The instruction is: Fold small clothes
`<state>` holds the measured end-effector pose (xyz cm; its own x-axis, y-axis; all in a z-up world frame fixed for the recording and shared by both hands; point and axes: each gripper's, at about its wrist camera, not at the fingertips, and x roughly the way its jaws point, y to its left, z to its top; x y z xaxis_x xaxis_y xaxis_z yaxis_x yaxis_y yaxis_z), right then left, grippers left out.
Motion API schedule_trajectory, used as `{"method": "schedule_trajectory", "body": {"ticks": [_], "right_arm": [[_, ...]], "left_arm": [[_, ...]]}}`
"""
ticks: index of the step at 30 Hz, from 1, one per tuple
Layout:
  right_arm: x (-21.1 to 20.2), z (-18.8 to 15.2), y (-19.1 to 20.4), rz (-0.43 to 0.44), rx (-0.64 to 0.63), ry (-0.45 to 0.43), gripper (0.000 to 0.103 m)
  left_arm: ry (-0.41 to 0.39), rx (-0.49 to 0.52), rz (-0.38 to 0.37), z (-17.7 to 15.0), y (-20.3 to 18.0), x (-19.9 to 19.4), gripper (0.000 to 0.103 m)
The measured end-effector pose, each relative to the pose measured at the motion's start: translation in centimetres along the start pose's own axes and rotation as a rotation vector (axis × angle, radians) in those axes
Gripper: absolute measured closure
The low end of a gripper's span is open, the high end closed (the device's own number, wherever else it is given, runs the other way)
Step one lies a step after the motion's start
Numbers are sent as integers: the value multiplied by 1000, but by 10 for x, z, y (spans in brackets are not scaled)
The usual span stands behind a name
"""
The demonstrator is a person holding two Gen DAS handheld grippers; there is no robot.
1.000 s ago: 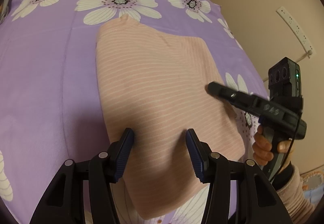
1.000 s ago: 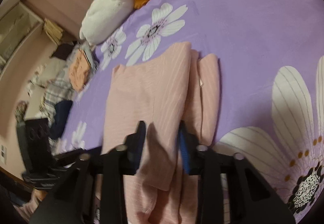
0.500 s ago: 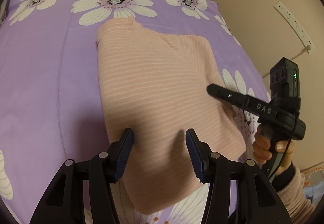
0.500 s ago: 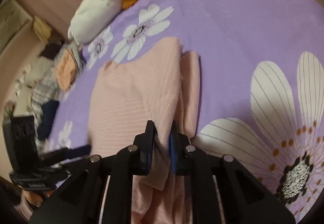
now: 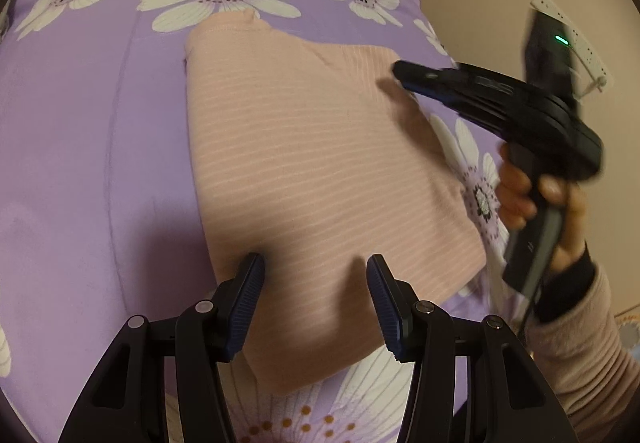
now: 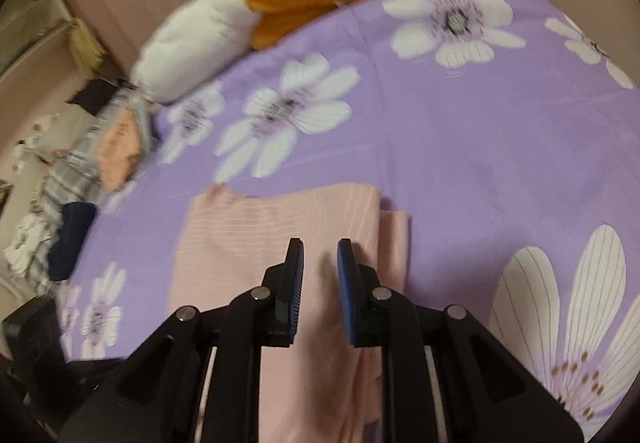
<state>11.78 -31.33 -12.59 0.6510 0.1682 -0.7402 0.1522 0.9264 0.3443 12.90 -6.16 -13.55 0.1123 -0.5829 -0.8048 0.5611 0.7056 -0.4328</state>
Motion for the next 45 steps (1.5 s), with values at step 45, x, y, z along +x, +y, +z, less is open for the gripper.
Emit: {"method": "schedule_trajectory", "body": {"ticks": [45], "right_arm": [[-92, -136, -3, 122, 11, 44, 54]], "left_arm": [[-36, -31, 85, -31, 4, -24, 47]]}}
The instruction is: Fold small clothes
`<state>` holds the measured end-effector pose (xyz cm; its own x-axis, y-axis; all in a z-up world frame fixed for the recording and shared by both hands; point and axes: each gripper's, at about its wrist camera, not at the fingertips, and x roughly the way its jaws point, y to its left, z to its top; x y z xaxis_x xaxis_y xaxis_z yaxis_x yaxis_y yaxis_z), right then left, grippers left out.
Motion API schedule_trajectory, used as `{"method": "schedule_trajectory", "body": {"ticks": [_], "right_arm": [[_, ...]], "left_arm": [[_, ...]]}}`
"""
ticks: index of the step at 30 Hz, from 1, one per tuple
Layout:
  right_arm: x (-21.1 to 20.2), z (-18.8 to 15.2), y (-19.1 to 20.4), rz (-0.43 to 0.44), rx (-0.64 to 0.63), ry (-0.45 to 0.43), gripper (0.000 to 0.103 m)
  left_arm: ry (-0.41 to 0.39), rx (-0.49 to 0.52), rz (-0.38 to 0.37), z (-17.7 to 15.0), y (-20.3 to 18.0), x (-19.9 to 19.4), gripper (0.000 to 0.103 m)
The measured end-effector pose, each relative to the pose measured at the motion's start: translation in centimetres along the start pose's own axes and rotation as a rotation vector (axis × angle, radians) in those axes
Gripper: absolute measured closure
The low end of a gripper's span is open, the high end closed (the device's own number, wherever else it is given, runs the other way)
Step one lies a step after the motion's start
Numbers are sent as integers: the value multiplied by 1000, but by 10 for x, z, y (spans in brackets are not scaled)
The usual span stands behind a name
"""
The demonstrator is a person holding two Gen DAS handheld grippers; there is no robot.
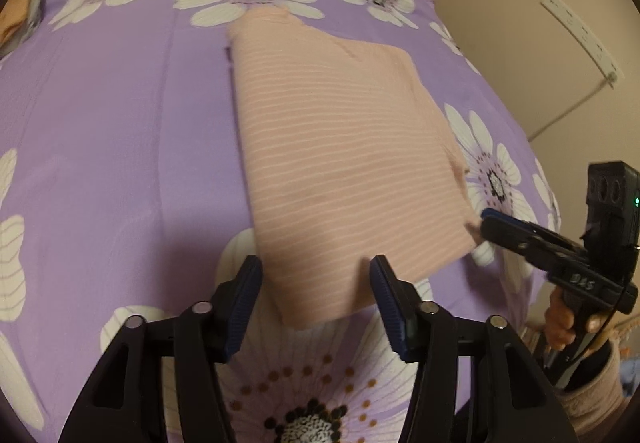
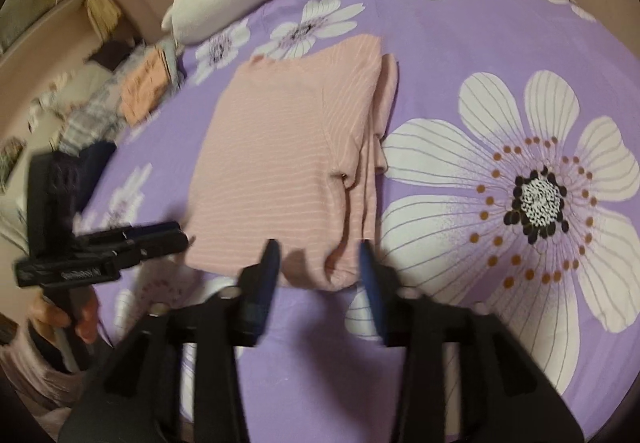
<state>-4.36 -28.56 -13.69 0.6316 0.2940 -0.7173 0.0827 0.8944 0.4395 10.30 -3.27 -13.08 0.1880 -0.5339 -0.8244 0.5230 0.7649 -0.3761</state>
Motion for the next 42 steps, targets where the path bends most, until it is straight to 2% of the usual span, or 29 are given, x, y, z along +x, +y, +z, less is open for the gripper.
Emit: {"method": "schedule_trajectory", "body": {"ticks": [6, 8, 10, 11, 12, 28, 42], "right_arm": [[2, 6, -17, 65, 138, -13, 44], [5, 9, -21, 72, 171, -12, 36], [8, 11, -24, 88, 197, -13, 35], [10, 12, -25, 92, 206, -12, 35], [13, 14, -25, 93, 215, -11, 35], [39, 40, -36, 153, 255, 12, 35], [60, 53, -36, 181, 232, 29, 35]], "left_arm": [[13, -58, -20, 3, 12, 3, 47], [15, -67, -27, 4, 14, 5, 47], [16, -75, -30, 6, 14, 7, 38], [15, -80, -37, 7, 14, 8, 31], [10, -85, -47, 9, 15, 8, 30], [1, -85, -73, 35, 20, 22, 30], [6, -56, -103, 51, 17, 35, 30]]}}
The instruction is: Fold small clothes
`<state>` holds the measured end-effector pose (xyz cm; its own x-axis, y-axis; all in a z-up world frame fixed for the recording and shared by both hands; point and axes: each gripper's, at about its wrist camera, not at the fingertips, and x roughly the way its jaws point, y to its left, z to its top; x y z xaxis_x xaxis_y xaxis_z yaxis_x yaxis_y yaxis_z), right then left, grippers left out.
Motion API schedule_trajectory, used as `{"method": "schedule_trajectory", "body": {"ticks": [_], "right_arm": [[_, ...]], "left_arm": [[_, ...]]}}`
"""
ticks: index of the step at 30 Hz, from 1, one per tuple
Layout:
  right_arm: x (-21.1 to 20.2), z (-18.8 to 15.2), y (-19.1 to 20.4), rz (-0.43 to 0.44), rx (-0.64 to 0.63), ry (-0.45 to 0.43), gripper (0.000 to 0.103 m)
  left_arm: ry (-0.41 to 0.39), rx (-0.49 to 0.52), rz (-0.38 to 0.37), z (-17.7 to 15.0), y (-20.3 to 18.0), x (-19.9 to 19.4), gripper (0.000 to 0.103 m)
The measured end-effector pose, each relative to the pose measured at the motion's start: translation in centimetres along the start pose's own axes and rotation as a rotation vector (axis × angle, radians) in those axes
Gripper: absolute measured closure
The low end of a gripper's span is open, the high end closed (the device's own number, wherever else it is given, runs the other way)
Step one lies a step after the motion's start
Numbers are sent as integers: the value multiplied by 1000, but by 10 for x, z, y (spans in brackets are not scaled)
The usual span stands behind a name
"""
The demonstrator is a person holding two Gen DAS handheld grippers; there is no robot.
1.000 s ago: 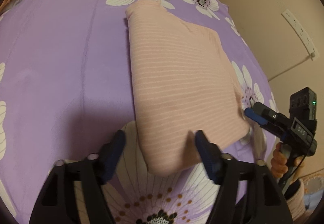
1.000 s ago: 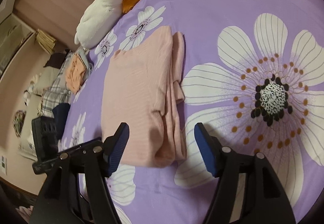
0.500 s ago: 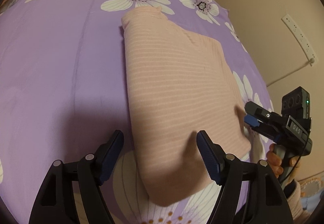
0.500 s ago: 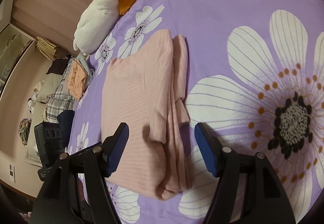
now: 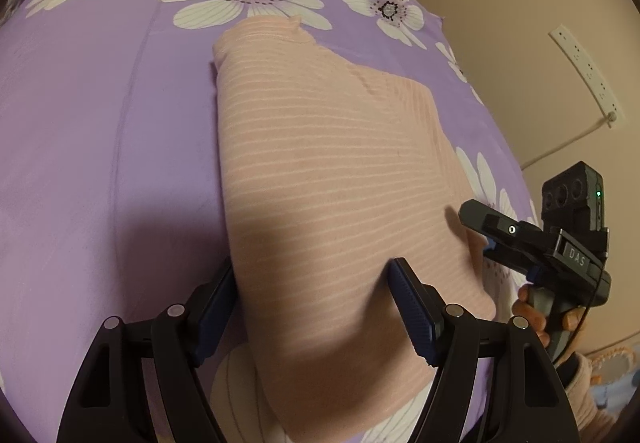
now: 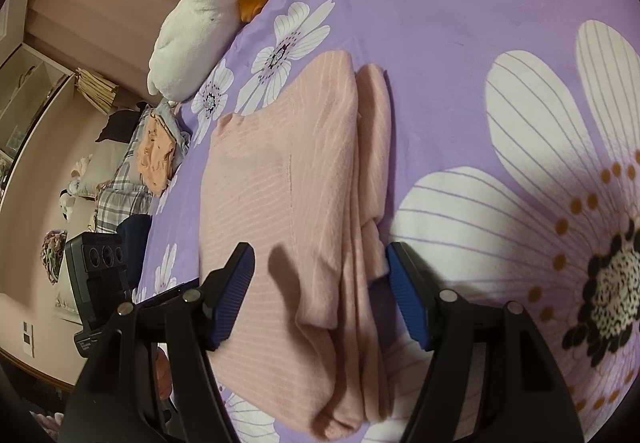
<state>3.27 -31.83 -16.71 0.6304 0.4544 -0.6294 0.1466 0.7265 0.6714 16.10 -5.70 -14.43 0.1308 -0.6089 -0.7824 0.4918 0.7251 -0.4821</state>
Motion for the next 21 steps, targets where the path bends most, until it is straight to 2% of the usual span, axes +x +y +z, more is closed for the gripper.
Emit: {"method": "schedule_trajectory", "body": {"ticks": [21], "right_arm": [[16, 12, 7, 8, -41, 10, 34]], "left_arm": [[-1, 8, -34, 13, 1, 8, 29]]}}
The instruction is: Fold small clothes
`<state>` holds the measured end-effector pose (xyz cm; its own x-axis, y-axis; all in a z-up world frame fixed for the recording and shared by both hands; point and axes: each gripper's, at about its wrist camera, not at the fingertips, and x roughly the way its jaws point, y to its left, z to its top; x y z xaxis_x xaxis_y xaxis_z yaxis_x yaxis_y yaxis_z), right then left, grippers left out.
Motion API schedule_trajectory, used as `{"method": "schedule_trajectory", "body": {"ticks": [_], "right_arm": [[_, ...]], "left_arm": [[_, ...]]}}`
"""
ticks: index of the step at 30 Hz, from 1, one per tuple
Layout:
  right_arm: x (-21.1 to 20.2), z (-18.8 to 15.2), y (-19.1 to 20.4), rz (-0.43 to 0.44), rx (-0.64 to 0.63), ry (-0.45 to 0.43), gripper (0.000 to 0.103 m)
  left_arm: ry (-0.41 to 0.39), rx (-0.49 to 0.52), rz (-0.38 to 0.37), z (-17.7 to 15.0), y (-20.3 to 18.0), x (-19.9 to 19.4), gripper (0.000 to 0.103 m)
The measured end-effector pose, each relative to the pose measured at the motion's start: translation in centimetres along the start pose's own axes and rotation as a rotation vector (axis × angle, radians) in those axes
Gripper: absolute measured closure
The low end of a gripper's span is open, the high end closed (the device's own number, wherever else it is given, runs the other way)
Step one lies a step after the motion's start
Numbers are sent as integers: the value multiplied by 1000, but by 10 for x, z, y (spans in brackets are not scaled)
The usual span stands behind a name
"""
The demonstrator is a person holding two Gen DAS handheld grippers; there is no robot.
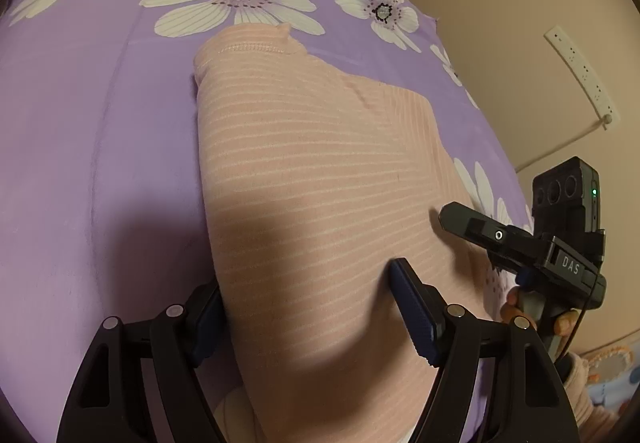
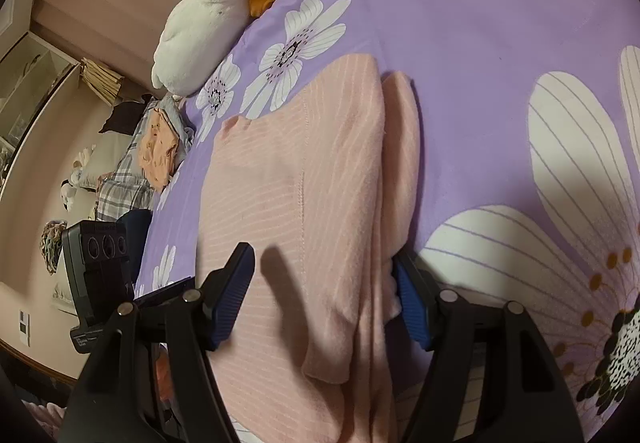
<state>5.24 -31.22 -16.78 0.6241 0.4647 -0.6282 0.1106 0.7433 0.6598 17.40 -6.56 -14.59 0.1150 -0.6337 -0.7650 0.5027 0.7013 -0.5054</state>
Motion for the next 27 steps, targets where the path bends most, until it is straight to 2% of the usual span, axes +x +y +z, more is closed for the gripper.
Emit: {"method": "schedule_trajectory", "body": {"ticks": [19, 21, 25, 27], "right_arm": [[13, 7, 10, -25, -57, 12, 34], [14, 8, 12, -41, -73, 10, 36], [14, 5, 16, -72, -107, -1, 51], [13, 5, 19, -84, -123, -10, 57]], "left_arm": [[0, -3, -13, 9, -1, 5, 28], [-2, -4, -14, 10, -1, 6, 28], [-6, 6, -3, 11, -4, 6, 28], [-11, 14, 9, 10, -5, 6, 32]]}}
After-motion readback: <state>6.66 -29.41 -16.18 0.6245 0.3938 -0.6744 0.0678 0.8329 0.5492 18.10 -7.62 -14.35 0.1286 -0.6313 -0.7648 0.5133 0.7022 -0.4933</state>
